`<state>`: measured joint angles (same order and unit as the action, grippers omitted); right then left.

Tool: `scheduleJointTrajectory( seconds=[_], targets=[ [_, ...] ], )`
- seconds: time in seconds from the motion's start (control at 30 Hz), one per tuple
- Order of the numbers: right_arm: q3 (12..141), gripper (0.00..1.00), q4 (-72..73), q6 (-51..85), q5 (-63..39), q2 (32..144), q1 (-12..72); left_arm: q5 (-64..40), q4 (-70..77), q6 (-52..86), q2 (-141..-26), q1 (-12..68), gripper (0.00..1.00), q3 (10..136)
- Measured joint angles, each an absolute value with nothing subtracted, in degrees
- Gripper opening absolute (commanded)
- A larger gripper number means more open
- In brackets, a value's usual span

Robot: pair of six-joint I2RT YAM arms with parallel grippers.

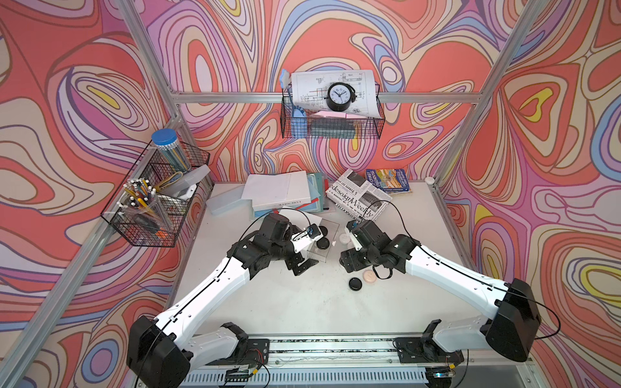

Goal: Put the bluetooth earphones in the drawer according to color
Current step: Pick up the Bluetooth earphone from the center of the board.

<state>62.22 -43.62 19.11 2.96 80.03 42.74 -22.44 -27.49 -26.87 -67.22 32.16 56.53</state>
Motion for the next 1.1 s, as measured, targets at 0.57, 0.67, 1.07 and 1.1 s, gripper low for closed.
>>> scheduleJointTrajectory(
  seconds=[0.57,0.67,1.07,1.1],
  targets=[
    [59.3,0.82,-48.3,25.5,-2.3,91.4,43.0,-19.4,-27.8,-28.8,-67.0,35.2,0.98,55.0],
    [59.1,0.82,-48.1,25.9,-2.9,91.4,43.0,-19.6,-27.9,-28.9,-67.0,35.6,0.98,54.8],
    [58.9,0.8,-48.0,26.2,-3.3,97.2,43.1,-20.3,-28.3,-29.0,-67.4,35.7,0.99,54.8],
    [58.9,0.79,-48.0,26.2,-3.3,97.2,43.1,-20.4,-28.4,-29.0,-67.4,35.7,0.98,54.8]
  ],
)
